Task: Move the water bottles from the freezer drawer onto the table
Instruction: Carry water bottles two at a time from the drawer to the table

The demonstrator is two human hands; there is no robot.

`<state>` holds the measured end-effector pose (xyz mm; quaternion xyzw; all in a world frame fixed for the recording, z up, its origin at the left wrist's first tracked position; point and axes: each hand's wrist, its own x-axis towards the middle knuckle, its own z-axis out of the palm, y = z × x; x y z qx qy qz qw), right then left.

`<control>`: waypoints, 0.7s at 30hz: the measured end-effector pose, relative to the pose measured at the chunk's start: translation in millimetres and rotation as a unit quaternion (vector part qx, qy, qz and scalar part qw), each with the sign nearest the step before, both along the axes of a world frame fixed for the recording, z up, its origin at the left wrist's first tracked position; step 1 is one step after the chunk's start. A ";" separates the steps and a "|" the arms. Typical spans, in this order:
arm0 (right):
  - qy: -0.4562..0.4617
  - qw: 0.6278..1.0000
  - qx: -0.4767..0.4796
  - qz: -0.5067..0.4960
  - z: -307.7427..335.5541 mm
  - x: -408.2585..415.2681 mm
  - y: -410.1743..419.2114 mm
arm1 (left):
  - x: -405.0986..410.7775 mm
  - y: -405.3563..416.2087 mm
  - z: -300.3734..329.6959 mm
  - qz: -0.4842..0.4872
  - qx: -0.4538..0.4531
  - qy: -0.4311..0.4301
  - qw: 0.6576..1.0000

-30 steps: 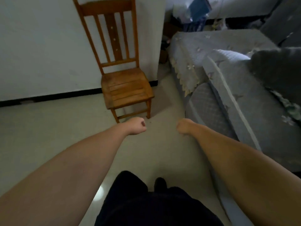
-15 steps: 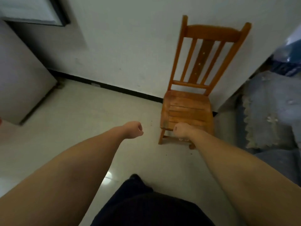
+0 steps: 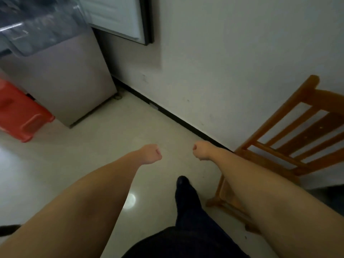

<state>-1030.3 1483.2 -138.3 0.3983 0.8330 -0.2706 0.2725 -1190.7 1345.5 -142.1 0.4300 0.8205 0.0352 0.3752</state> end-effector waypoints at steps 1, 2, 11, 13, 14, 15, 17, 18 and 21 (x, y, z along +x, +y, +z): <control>0.001 1.000 -0.001 0.010 0.4 -15.8 13.3 | -14.0 8.8 0.6 0.010 -0.002 0.000 1.000; 0.008 1.000 0.001 0.016 0.3 -30.4 26.5 | -28.0 18.5 2.2 0.024 0.000 -0.003 1.000; 0.071 0.993 0.022 0.091 24.7 -182.2 154.7 | -146.5 120.9 31.1 0.145 0.041 0.028 0.988; 0.081 0.990 0.016 0.115 28.6 -212.7 168.5 | -162.0 136.3 31.8 0.166 0.053 0.033 0.984; 0.083 0.988 0.012 0.130 31.0 -227.8 171.9 | -169.7 141.2 32.5 0.175 0.050 0.036 0.983; 0.088 0.986 0.009 0.141 31.8 -242.4 174.5 | -177.5 144.5 33.3 0.188 0.048 0.034 0.980; 0.100 0.983 0.000 0.156 30.4 -274.0 179.9 | -199.2 148.9 33.0 0.213 0.048 0.032 0.975; 0.104 0.982 -0.006 0.158 30.1 -290.6 181.9 | -212.5 149.4 33.6 0.223 0.047 0.031 0.973; 0.115 0.979 -0.023 0.164 26.2 -343.6 186.2 | -260.6 146.7 33.6 0.264 0.053 0.020 0.963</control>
